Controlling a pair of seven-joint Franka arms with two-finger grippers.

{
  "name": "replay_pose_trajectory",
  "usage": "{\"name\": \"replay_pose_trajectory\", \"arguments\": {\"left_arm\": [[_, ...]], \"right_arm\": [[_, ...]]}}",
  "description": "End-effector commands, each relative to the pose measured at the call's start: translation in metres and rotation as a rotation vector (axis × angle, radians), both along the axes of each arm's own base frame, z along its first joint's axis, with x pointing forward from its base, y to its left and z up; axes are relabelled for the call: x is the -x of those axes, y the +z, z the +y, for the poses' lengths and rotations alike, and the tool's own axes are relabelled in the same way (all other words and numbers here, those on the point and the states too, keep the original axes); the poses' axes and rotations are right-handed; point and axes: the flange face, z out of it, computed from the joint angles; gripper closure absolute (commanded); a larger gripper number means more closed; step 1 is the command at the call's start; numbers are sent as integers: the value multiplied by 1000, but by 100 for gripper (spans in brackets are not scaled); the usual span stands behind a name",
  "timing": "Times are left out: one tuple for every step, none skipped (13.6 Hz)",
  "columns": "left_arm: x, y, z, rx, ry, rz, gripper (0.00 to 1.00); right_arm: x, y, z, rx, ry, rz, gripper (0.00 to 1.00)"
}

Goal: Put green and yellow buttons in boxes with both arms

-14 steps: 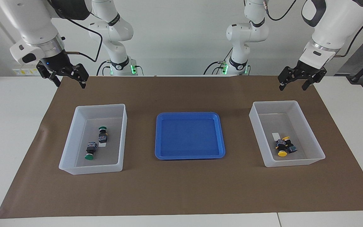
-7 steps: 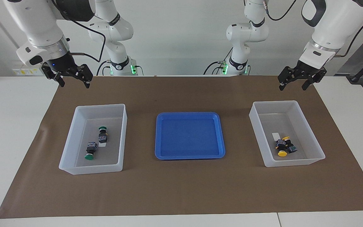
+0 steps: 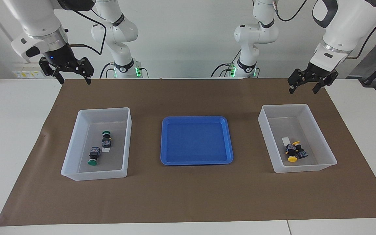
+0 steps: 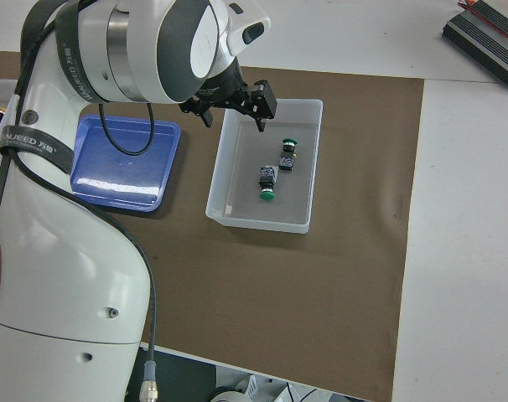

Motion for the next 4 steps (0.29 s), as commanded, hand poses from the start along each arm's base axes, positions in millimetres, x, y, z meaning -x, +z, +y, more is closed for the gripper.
{"name": "replay_pose_trajectory", "arguments": {"left_arm": [[7, 2, 2, -4, 5, 5, 0], [7, 2, 2, -4, 5, 5, 0], [7, 2, 2, -4, 8, 5, 0], [6, 1, 2, -4, -4, -3, 0]], "right_arm": [[5, -2, -1, -14, 23, 17, 0], [5, -2, -1, -14, 22, 17, 0], [5, -2, -1, -14, 23, 20, 0], [6, -2, -2, -14, 23, 20, 0]]}}
